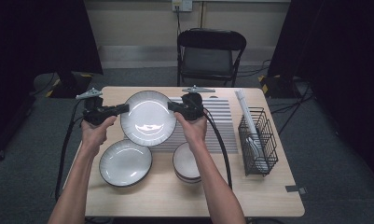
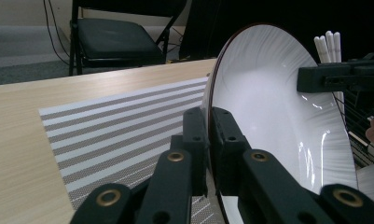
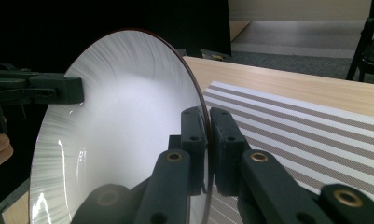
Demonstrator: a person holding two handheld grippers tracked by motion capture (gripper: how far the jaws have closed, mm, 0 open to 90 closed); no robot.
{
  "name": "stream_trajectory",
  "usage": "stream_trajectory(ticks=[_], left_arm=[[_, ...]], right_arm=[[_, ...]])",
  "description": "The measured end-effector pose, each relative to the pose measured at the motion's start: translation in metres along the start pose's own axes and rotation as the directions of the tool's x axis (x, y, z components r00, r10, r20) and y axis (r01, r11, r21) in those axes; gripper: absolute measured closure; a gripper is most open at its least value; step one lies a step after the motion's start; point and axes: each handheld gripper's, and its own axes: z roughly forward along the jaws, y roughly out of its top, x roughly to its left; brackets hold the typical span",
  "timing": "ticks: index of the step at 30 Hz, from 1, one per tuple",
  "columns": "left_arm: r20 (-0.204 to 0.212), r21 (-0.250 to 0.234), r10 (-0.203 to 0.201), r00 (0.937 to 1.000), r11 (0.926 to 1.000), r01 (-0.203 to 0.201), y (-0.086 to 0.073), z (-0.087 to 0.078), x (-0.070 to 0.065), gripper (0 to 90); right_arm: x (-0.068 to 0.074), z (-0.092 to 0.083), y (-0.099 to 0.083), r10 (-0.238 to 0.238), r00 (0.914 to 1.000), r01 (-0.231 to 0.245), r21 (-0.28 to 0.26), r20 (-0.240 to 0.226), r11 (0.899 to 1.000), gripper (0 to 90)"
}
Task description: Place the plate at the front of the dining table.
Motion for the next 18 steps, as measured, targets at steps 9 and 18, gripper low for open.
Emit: stream_trajectory(ticks=[9,18], left_arm=[[0.007,0.004,-0.006,1.0,1.0,0.006,-0.004,0.014,-0.004,85.7],[0.008,0.017,0.006,0.9999,0.9998,-0.007,-0.003,0.029,-0.011,85.5]], right_arm=[[-0.013,-0.005,-0.007,0.006,1.0,-0.006,0.008,0.003,1.0,85.5],[-0.027,-0.009,-0.013,0.03,0.9994,-0.03,0.004,0.015,1.0,85.2]])
